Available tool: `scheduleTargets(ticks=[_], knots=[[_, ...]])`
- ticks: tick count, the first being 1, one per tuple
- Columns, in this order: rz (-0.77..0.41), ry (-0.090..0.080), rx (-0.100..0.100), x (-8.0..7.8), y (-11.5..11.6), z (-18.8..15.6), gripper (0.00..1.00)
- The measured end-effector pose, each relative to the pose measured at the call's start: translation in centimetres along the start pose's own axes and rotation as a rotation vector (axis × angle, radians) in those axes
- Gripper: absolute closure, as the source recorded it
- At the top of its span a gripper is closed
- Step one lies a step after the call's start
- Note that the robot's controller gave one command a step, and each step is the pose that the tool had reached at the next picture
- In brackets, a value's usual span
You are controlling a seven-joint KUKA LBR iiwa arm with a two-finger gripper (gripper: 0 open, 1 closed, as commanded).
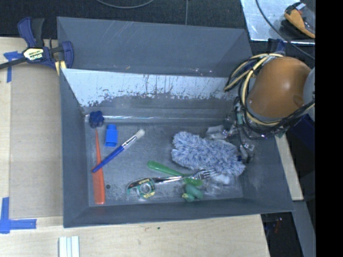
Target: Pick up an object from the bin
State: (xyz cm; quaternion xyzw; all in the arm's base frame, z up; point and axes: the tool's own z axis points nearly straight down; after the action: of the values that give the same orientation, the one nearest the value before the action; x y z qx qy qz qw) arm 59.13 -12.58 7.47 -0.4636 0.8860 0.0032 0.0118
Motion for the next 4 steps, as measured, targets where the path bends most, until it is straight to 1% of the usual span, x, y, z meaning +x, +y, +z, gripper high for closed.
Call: scheduleTargets(ticks=[1, 2, 3, 4], knots=[[0.094, 0.013, 0.015, -0.9, 0.6, 0.2, 0.00], [0.017, -0.001, 0.008, -0.5, -0.8, -3.4, 0.00], [0.139, -0.008, 0.006, 0.7, -0.9, -0.2, 0.00], [-0.184, -0.004, 0.013, 0.2, 3.0, 0.4, 1.00]])
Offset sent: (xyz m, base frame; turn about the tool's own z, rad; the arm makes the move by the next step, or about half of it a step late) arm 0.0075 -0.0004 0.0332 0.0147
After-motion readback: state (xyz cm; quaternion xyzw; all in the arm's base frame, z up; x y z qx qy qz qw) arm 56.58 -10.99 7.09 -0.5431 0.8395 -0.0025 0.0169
